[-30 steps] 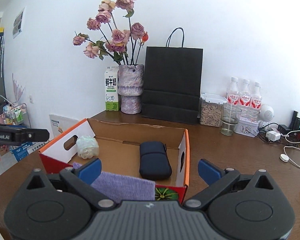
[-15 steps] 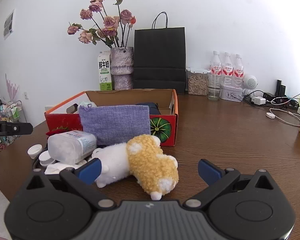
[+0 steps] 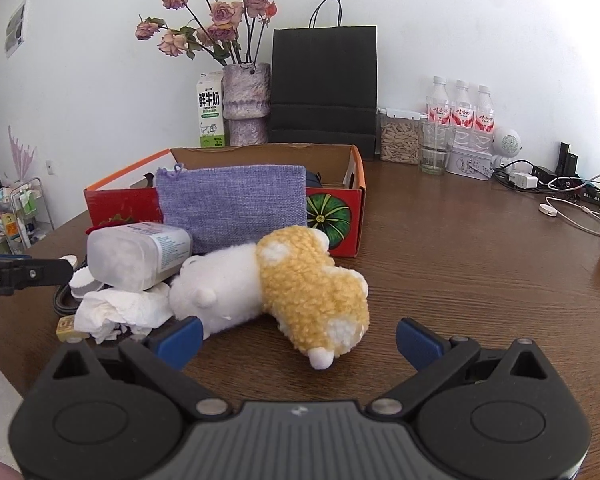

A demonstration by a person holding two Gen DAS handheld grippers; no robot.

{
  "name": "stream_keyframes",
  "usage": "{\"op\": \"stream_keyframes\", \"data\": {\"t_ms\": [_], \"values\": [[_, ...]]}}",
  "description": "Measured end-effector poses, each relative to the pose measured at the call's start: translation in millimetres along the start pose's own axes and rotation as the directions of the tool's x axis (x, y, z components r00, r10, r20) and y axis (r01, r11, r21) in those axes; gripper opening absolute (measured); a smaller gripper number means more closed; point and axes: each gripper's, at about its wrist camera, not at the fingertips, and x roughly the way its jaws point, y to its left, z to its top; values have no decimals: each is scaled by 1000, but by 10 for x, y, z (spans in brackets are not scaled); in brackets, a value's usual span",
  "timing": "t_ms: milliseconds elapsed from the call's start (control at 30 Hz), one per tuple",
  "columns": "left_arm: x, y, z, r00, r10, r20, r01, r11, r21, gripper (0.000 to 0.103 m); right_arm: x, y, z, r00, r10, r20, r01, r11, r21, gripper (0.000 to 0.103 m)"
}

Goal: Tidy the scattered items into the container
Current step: 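Grasp the white bottle cap with the left tool while the right tool grasps the plush toy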

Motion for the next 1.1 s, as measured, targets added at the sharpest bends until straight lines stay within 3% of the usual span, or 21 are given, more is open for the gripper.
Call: {"op": "stream_keyframes", "data": {"t_ms": [167,433,500,533,567,900,1000,1100], "values": [[14,106,1,999,32,-7,-32,999,-17,103,215,-24,84,999,-35,-41,32,997,-68,103],[-1,203,9,998,57,-9,-57,998,-32,103,558,-7,223,996,-5,-93,-14,981,-196,102],[11,228,7,998,61,-12,-62,997,-36,103,581,-10,234,995,14,-100,-35,978,-205,91],[23,240,5,998,65,-15,-65,997,-38,103,575,-13,232,994,34,-103,-54,978,-202,68],[35,255,3,997,70,-18,-71,997,-41,103,569,-18,225,992,56,-110,-77,978,-193,51],[130,401,10,987,161,-18,-162,985,-60,103,393,-78,57,999,-3,-38,1,999,-44,50],[171,452,7,980,199,-26,-200,978,-63,103,388,-56,25,999,-24,-28,23,999,-37,50],[199,479,2,981,192,-25,-193,979,-57,103,392,-17,2,999,-42,-19,41,998,-48,50]]}}
